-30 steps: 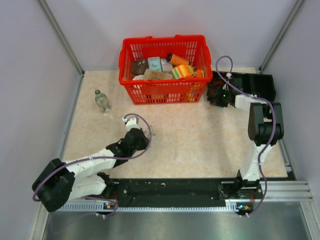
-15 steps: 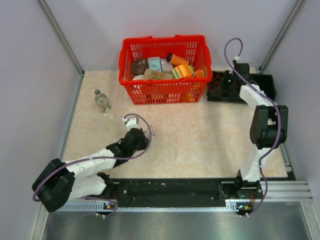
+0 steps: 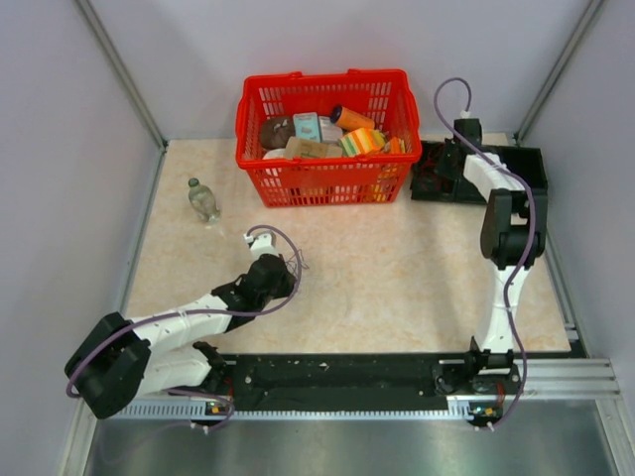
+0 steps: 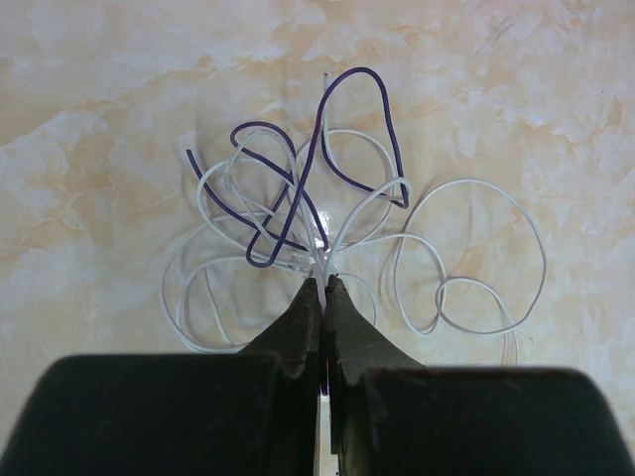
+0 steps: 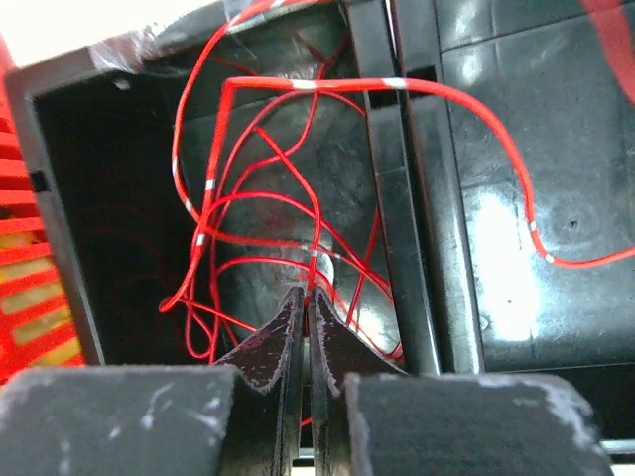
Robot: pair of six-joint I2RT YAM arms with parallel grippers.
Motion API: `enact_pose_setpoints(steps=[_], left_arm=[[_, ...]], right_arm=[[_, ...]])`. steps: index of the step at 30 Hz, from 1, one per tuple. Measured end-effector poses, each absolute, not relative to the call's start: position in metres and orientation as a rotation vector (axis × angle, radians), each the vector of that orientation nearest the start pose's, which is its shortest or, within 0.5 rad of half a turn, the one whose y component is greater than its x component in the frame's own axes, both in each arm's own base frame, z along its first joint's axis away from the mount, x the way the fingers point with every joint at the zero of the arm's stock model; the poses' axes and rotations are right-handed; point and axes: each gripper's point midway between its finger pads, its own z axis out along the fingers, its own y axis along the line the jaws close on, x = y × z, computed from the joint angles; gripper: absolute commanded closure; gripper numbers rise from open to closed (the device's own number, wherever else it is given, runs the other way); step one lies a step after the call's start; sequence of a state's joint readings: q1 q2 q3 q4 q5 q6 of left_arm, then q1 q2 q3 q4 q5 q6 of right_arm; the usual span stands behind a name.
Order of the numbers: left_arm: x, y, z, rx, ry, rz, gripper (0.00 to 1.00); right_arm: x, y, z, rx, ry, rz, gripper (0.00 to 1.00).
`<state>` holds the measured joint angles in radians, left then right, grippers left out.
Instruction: Untangle the cables
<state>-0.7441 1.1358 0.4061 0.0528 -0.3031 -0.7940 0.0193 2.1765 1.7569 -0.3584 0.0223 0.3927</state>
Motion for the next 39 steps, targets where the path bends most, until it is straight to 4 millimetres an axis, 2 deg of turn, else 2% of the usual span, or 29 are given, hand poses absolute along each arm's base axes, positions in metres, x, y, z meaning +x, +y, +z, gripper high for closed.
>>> enact_pose_setpoints(steps=[2,5,10,16,19,23,25,27,30,35,39], left_arm=[[0.243,-0.191,0.054,-0.221,2.250,-0.502,1.00],[0.243,-0.191,0.054,-0.221,2.250,-0.502,1.00],[0.243,-0.191,0.054,-0.220,2.253,-0.500,1.00],[0.243,-0.192,0.054,-0.219,2.253,-0.503,1.00],[0.243,-0.192,0.054,-0.219,2.253,-0.504,1.00],[0.243,-0.192,0.054,-0.218,2.253,-0.504,1.00],[0.243,-0.192,0.054,-0.218,2.253,-0.504,1.00],[0.243,-0.192,0.054,-0.218,2.253,-0.504,1.00],[0.243,-0.192,0.054,-0.216,2.253,-0.503,1.00],[0.243,-0.192,0.054,-0.215,2.253,-0.503,1.00],[0.243,-0.192,0.054,-0.215,2.253,-0.503,1.00]], right_arm=[[0.564,0.023,0.072,0.445,2.352,0.152,0.76],[0.558,0.028,0.068,0.439,2.382,0.164,0.62],[0.548,0.039,0.080,0.427,2.407,0.236,0.55],[0.532,0.036,0.128,0.482,2.372,0.296,0.51],[0.527,0.023,0.157,0.553,2.309,0.329,0.44],[0.522,-0.016,0.168,0.697,2.243,0.324,0.39],[0.524,-0.031,0.166,0.785,2.202,0.354,0.39],[0.523,-0.043,0.155,0.884,2.174,0.395,0.40],[0.520,-0.052,0.135,1.020,2.150,0.469,0.44],[0.534,-0.051,0.113,1.145,2.096,0.589,0.47],[0.543,-0.046,0.106,1.187,2.060,0.656,0.50]])
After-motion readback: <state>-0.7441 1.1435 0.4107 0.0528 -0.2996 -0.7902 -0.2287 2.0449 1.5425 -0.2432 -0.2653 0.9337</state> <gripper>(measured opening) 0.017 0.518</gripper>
